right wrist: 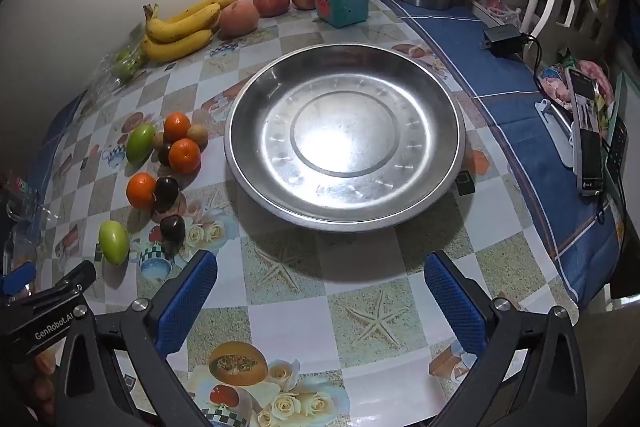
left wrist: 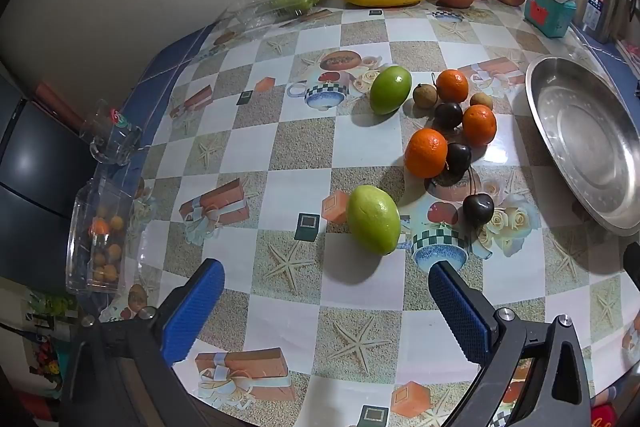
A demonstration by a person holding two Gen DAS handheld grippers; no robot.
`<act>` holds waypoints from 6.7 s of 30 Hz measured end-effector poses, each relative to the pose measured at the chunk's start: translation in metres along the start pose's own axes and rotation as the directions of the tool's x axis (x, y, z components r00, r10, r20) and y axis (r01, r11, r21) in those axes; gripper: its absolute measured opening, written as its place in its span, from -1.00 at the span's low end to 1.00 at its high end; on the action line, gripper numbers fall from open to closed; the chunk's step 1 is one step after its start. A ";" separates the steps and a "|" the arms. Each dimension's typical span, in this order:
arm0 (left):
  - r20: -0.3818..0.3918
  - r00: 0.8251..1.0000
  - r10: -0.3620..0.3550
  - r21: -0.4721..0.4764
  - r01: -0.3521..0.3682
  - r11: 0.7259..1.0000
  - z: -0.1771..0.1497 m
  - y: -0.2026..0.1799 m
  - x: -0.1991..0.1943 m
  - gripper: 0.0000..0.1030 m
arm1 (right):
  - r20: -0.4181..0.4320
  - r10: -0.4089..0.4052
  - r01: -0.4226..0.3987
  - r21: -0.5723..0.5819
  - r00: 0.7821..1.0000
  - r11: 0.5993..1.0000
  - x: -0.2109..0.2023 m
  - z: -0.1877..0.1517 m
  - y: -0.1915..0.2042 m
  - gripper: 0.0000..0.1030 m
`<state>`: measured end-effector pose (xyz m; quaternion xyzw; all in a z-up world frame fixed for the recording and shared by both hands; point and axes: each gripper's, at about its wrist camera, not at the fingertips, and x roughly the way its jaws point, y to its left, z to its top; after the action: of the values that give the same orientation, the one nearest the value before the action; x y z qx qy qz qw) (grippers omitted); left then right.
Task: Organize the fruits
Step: 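Move both tools toward the fruit cluster beside the steel bowl, then grasp the dark cherry with the right tool while the left tool approaches the green pear, then close the left tool on the green pear while the right tool holds the cherry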
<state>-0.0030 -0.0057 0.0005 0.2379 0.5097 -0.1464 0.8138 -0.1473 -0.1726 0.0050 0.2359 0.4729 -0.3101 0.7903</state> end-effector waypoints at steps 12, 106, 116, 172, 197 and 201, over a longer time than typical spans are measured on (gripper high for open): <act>0.001 1.000 0.001 0.001 -0.001 1.000 0.000 0.000 0.000 1.00 | 0.007 0.003 -0.003 -0.003 1.000 1.000 -0.003 0.000 -0.004 1.00; -0.152 0.954 -0.260 -0.346 0.195 0.918 0.042 0.029 0.073 0.68 | -0.296 0.235 -0.290 -0.156 0.926 0.944 0.102 0.020 0.118 -0.15; -0.166 0.936 -0.310 -0.330 0.244 0.912 0.042 0.020 0.081 0.09 | -0.290 0.234 -0.293 -0.179 0.928 0.939 0.108 0.021 0.130 -0.44; -0.065 0.933 -0.354 -0.367 0.307 0.878 0.069 0.062 0.094 0.24 | -0.234 0.328 -0.351 -0.063 0.915 0.934 0.076 0.037 0.105 -0.50; -0.075 0.929 -0.362 -0.409 0.303 0.861 0.068 0.071 0.103 0.19 | -0.243 0.335 -0.359 -0.063 0.910 0.931 0.078 0.035 0.107 -0.50; -0.071 0.930 -0.360 -0.409 0.302 0.861 0.070 0.068 0.103 0.21 | -0.247 0.332 -0.358 -0.064 0.910 0.932 0.079 0.035 0.106 -0.50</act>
<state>0.1282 0.0150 -0.0504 -0.0107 0.6194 -0.1617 0.7682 -0.0224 -0.1430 -0.0421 0.3073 0.5287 -0.1098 0.7835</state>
